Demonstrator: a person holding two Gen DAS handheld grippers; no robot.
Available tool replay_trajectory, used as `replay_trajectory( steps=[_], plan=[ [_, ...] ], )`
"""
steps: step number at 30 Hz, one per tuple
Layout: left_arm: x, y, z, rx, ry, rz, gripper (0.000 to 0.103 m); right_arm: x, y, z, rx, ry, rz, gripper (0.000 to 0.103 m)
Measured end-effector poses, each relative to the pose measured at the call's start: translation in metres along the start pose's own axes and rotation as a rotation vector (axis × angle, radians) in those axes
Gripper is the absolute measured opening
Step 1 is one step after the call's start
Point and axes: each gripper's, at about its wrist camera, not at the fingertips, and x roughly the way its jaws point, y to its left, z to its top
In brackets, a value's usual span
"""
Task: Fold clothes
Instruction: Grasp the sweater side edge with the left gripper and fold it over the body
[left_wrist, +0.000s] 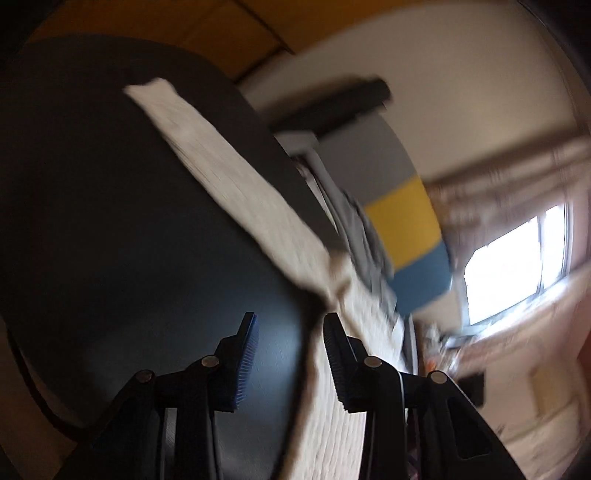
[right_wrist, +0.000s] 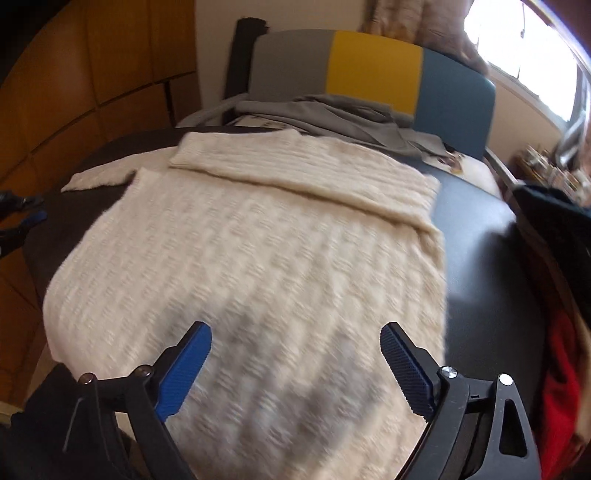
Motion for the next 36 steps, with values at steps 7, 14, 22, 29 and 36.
replay_trajectory(
  steps=[7,14,22,29,36],
  plan=[
    [-0.001,0.057,0.109,-0.200,-0.159,0.050,0.042,0.047,0.025,0.029,0.011,0.010,0.035,0.094],
    [0.045,0.087,0.164,-0.309,-0.128,0.129,0.048,0.080,0.021,0.031,0.078,0.057,0.032,0.098],
    [0.086,0.095,0.170,-0.356,-0.108,0.144,0.049,0.085,0.019,0.033,0.082,0.063,0.039,0.103],
    [0.110,0.098,0.181,-0.406,-0.124,0.197,0.004,0.085,0.018,0.031,0.081,0.054,0.044,0.103],
    [0.120,0.081,0.185,-0.385,-0.147,0.234,0.004,0.085,0.017,0.030,0.077,0.047,0.048,0.103]
  ],
)
